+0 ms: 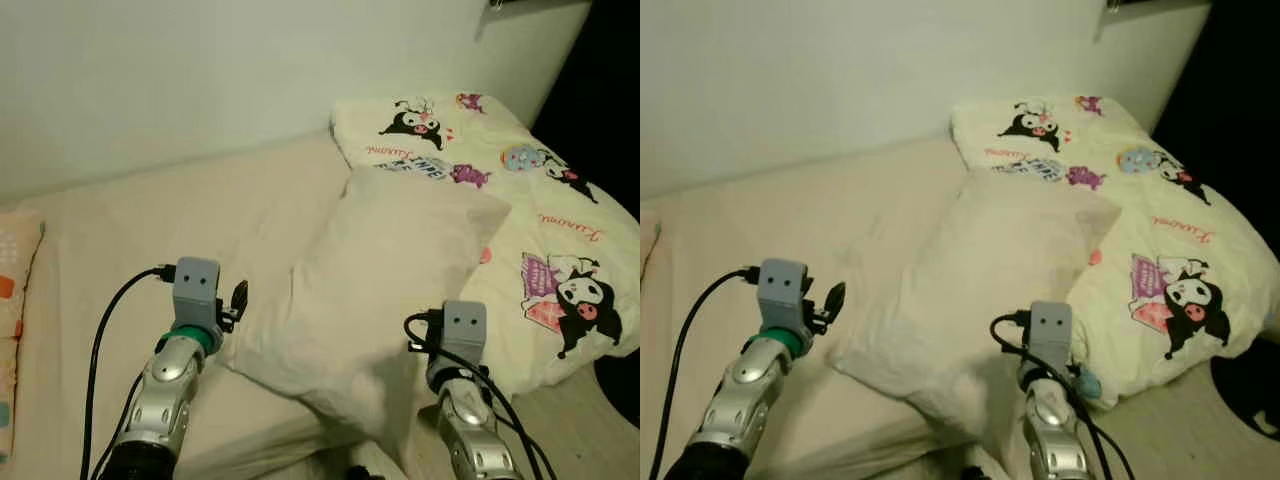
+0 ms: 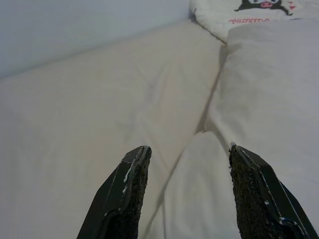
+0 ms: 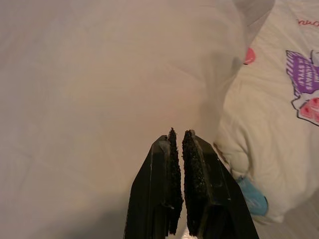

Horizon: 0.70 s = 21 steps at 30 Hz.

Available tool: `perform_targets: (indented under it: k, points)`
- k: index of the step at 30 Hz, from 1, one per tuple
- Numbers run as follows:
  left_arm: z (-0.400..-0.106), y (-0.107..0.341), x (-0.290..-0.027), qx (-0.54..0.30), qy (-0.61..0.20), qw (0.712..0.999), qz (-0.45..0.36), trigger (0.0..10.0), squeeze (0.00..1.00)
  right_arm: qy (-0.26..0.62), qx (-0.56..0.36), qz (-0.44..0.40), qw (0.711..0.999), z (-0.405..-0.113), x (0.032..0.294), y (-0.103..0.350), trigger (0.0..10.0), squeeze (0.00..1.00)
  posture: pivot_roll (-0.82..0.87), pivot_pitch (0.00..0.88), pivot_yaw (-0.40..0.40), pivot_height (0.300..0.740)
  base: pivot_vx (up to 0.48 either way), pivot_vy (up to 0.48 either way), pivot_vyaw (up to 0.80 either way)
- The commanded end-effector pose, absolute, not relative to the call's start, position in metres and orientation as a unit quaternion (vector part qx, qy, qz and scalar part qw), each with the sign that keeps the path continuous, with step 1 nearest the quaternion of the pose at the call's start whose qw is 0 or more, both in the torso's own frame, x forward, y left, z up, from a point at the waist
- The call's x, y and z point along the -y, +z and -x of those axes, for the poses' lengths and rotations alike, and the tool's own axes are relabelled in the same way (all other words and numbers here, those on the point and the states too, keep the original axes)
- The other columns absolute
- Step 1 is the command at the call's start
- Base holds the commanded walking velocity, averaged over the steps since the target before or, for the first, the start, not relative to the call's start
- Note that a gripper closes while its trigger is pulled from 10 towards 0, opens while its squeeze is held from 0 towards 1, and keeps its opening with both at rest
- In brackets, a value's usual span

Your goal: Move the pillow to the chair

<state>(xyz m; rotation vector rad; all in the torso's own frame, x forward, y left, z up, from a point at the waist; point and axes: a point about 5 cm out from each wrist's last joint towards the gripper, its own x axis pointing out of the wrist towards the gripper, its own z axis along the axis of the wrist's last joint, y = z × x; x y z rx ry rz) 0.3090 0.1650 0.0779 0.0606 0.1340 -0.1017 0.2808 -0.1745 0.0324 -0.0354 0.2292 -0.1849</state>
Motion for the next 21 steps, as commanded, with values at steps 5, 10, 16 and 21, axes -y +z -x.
perform_targets:
  k: [5,10,16,21]
  points:
    - [-0.308,0.072,-0.168,-0.083,-0.034,0.995,-0.033,10.0,0.0,-0.081,-0.126,0.02,0.989,-0.279,0.172,0.03,10.0,0.0,0.07,0.029,0.075,0.74,0.0,0.0,0.0]
    - [-0.31,0.072,-0.166,-0.083,-0.026,0.996,-0.029,10.0,0.0,-0.066,-0.129,0.022,0.989,-0.283,0.171,0.031,10.0,0.0,0.06,0.032,0.061,0.74,0.0,0.0,0.0]
    - [-0.308,0.07,-0.162,-0.086,-0.026,0.996,-0.024,10.0,0.0,-0.046,-0.133,0.031,0.99,-0.285,0.17,0.032,10.0,0.0,0.06,0.042,0.046,0.74,0.0,0.0,0.0]
    - [-0.313,0.075,-0.161,-0.072,-0.011,0.997,-0.022,10.0,0.0,-0.029,-0.138,0.027,0.99,-0.289,0.169,0.033,10.0,0.0,0.06,0.057,-0.019,0.74,0.0,0.0,0.0]
